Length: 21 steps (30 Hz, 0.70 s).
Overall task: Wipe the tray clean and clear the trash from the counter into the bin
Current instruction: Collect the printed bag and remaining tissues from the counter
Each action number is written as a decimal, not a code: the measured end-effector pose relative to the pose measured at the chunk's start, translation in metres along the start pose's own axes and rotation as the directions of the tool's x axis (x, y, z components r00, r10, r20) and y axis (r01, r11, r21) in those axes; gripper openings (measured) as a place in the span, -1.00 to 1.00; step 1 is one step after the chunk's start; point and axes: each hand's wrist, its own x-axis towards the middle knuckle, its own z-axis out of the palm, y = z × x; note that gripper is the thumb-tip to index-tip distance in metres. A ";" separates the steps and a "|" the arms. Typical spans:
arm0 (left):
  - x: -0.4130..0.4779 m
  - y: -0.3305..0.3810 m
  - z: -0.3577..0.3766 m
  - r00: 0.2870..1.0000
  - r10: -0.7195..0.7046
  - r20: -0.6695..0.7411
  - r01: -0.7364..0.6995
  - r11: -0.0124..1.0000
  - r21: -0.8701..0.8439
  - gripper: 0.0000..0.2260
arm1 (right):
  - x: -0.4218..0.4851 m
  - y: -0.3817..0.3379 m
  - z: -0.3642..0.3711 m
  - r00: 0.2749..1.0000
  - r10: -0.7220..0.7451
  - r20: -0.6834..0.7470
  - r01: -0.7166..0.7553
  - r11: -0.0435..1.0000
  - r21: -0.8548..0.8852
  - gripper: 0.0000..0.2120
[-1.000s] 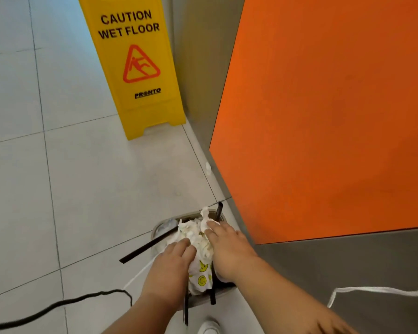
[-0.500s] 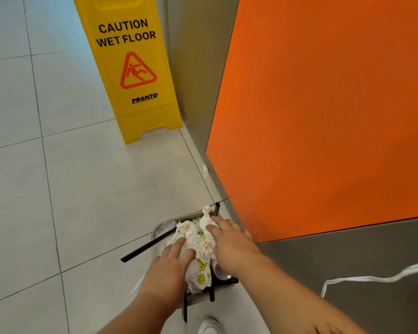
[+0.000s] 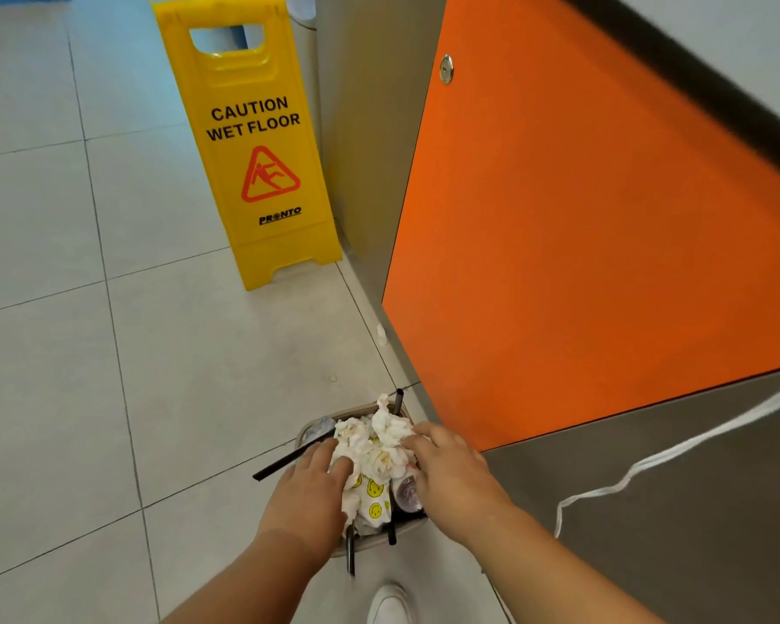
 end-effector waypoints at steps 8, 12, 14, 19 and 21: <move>-0.042 0.017 -0.106 0.986 0.041 -0.164 -0.057 0.994 -0.097 -0.67 | -0.077 -0.031 -0.088 0.983 -0.037 -0.182 0.066 0.985 0.158 -0.60; -0.069 0.030 -0.183 0.959 0.081 -0.273 -0.105 0.992 -0.074 -0.70 | -0.128 -0.050 -0.152 0.955 -0.063 -0.290 0.123 0.973 0.193 -0.63; -0.082 0.040 -0.222 0.942 0.117 -0.315 -0.139 0.989 -0.047 -0.70 | -0.159 -0.058 -0.182 0.928 -0.057 -0.368 0.148 0.963 0.223 -0.66; -0.114 0.065 -0.309 0.860 0.220 -0.461 -0.245 0.970 0.006 -0.76 | -0.254 -0.071 -0.247 0.795 -0.009 -0.607 0.255 0.912 0.320 -0.75; -0.125 0.077 -0.333 0.830 0.255 -0.497 -0.275 0.961 0.034 -0.79 | -0.293 -0.074 -0.270 0.733 0.035 -0.680 0.273 0.900 0.340 -0.75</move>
